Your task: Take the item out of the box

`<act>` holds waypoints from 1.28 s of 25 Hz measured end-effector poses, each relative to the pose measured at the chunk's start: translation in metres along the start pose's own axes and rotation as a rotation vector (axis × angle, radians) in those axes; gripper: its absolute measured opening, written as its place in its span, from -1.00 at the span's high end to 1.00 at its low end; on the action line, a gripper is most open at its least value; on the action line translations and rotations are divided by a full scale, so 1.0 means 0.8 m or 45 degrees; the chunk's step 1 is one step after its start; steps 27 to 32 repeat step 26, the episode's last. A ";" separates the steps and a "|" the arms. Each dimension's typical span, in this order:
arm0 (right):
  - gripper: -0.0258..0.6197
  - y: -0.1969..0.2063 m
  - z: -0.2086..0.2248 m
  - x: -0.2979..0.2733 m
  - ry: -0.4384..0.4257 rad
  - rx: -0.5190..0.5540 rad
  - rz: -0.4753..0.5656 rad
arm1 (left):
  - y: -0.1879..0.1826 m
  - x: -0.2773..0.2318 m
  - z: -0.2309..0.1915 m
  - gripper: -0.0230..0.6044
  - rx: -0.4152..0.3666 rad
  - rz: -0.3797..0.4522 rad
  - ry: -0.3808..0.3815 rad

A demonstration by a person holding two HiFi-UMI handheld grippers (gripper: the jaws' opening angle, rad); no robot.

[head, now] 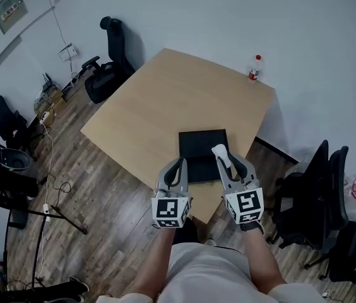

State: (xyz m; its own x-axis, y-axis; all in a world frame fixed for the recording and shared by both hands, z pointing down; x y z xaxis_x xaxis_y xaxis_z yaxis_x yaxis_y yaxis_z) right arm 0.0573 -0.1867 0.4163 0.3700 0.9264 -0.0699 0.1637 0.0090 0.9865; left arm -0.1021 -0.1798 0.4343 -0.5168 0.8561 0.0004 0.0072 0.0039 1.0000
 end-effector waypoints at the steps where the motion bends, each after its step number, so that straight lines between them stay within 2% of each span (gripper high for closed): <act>1: 0.57 -0.001 0.001 0.004 0.004 0.002 0.006 | -0.003 0.003 0.002 0.91 -0.002 0.009 -0.007; 14: 0.58 -0.028 0.001 0.025 0.023 -0.025 0.066 | -0.035 0.017 0.017 0.91 -0.007 0.086 -0.009; 26: 0.58 -0.005 0.003 -0.024 -0.013 -0.048 0.007 | -0.007 -0.012 -0.011 0.91 0.038 0.042 -0.011; 32: 0.58 -0.005 0.003 -0.024 -0.013 -0.048 0.007 | -0.007 -0.012 -0.011 0.91 0.038 0.042 -0.011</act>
Point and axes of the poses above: the fingertips, and each gripper's own axes: x backward along the fingers, z to its right, y out of its underside, the point moved 5 cm from there along x, backward along the fingers, and after that the axes turned 10 degrees about y, right-handed, at the moved point
